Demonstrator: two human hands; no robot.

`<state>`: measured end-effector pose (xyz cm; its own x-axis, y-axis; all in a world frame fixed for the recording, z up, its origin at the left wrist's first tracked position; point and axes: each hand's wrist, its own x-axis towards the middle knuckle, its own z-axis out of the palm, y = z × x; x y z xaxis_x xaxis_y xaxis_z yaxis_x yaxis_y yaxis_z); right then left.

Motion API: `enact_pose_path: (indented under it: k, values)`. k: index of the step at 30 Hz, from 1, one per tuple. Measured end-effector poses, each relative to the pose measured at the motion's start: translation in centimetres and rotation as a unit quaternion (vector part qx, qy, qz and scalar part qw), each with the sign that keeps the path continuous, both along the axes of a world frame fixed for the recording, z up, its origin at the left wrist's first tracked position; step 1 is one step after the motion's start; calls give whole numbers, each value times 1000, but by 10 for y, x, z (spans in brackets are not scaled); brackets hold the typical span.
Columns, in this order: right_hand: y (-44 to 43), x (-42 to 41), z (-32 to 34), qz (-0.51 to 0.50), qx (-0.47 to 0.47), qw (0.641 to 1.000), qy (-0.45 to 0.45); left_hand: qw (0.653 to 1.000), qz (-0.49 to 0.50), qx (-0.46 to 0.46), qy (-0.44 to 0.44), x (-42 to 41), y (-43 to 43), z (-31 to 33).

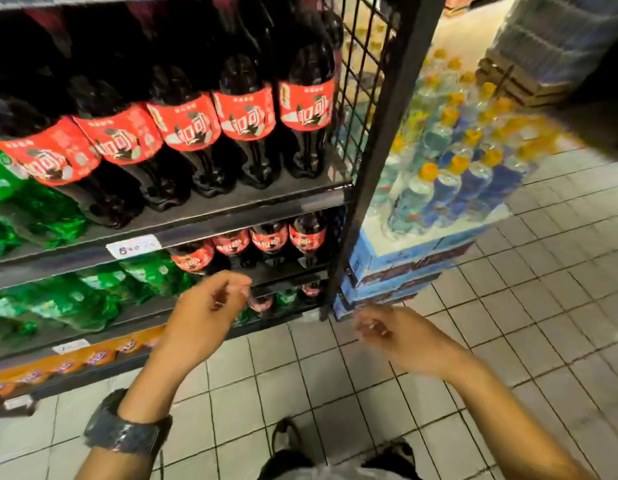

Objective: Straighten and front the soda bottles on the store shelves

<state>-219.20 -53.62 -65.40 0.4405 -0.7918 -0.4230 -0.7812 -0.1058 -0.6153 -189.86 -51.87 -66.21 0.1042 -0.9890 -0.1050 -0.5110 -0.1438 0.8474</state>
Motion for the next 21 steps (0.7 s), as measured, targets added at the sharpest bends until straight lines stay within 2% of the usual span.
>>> enact_pose_path:
  k: [4,8,12,14,21]
  values:
    - [14,-49,-1,-125,9,989,-78,998,-55,-14,3,-66,-9,3]
    - [36,-122,-7,-246,8,964,-98,993,-113,2,20,-152,-16,-2]
    - [79,-218,-21,-376,58,907,-182,983,-181,22,16,-260,-27,-6]
    - [103,-268,-26,-427,66,881,-195,978,-206,28,20,-314,-32,-8]
    - [151,-418,-44,-605,58,752,-255,936,-324,123,63,-508,-31,-14]
